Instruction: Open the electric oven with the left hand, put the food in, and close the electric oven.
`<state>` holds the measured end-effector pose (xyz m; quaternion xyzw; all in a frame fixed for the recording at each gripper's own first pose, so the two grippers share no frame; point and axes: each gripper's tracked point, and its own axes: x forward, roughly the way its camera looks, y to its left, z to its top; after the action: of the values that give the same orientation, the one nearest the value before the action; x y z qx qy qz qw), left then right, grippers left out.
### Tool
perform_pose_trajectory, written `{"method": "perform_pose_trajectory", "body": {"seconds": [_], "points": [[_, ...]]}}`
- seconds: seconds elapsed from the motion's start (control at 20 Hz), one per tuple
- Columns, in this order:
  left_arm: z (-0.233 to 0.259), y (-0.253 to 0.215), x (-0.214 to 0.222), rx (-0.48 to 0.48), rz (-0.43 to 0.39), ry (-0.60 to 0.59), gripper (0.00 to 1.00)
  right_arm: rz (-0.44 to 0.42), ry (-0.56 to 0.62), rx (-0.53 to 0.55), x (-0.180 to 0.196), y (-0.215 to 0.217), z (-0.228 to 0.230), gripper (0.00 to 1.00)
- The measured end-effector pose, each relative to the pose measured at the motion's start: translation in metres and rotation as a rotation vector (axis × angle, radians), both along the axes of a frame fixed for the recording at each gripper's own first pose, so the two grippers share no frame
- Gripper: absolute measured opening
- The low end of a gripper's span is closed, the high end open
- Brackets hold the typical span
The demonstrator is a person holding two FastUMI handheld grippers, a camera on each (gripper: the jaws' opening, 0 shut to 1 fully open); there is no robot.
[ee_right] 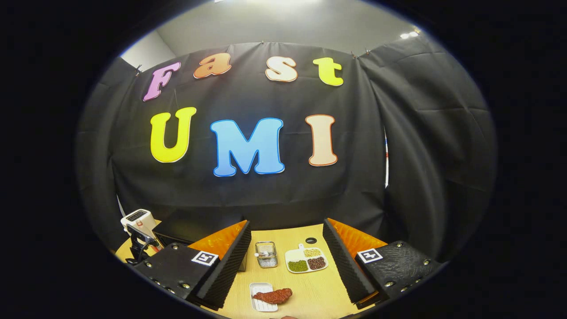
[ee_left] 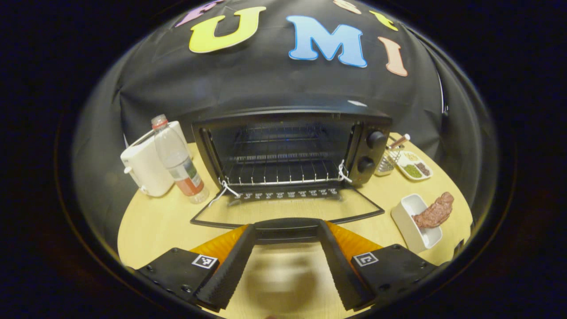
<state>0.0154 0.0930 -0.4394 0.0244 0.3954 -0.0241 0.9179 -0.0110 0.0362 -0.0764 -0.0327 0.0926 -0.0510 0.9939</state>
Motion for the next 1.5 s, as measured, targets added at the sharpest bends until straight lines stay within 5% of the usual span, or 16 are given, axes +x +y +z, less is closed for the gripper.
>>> {"method": "perform_pose_trajectory", "body": {"seconds": [0.2,0.55,1.05,1.5], "points": [[0.016,0.0,0.001,0.004,-0.002,-0.036,0.98,0.001,0.014,-0.006,-0.002,-0.003,-0.005,0.98],[0.137,0.0,0.024,-0.038,0.049,-0.268,0.98,0.024,0.087,0.054,0.006,-0.014,-0.033,0.98],[0.3,-0.016,0.013,-0.072,0.088,-0.581,0.98,0.115,0.31,0.508,0.007,-0.032,-0.147,0.97],[0.338,-0.026,-0.005,-0.028,0.122,-0.629,0.95,0.153,0.568,0.606,-0.011,-0.045,-0.279,0.97]]}}
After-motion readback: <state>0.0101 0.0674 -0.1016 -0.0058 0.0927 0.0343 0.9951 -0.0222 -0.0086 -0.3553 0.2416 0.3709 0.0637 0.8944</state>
